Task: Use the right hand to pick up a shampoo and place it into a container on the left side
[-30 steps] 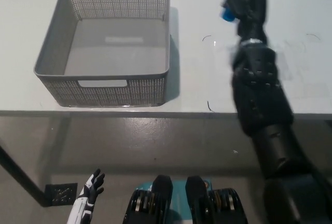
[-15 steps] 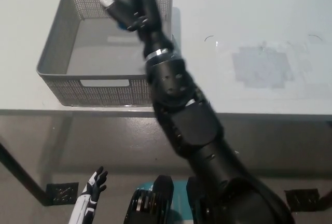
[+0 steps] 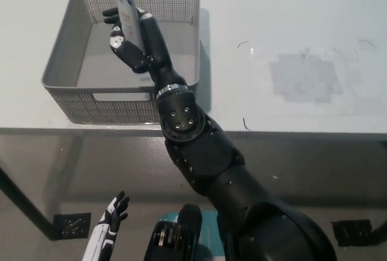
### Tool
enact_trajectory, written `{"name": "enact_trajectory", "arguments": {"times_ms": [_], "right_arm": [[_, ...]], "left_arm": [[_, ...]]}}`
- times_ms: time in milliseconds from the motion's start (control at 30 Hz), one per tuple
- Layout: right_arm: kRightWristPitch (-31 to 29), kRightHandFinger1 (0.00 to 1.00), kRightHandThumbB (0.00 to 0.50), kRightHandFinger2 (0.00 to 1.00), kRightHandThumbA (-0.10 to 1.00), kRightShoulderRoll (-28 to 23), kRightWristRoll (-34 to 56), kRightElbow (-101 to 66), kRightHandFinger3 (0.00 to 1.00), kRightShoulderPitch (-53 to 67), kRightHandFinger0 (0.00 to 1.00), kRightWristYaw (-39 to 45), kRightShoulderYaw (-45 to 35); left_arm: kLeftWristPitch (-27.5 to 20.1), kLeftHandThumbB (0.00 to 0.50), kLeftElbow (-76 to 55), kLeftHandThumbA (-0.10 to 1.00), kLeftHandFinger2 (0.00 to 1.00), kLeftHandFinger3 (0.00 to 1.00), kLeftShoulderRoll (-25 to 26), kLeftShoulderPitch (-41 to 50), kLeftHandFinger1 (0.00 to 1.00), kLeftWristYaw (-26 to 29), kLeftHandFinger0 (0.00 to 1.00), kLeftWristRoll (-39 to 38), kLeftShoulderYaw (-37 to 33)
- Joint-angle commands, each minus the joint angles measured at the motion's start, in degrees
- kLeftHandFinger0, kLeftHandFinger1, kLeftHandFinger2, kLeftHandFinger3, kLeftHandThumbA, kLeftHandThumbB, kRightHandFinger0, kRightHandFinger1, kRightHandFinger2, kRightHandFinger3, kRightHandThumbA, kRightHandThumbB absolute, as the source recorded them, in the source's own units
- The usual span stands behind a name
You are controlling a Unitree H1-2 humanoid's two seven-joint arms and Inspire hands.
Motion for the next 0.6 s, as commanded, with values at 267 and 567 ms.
{"name": "enact_trajectory", "arguments": {"times_ms": [267,567], "right_arm": [[-7.1,0.3,0.139,0.68,-0.1,-1.7,0.8,11.0,0.66,-10.1,0.0,-2.8,-2.9],[-9.1,0.45,0.16,0.73,0.05,-2.3,1.8,12.3,0.68,-11.1,0.17,-1.4,-4.7]], "left_arm": [[-2.2,0.002,-1.2,1.0,0.96,1.0,0.8,-0.9,1.0,-0.4,1.0,-0.6,-0.6],[-2.0,0.004,-1.5,1.0,0.94,1.0,1.2,-1.4,1.0,-1.2,1.0,-0.6,-0.8]]}}
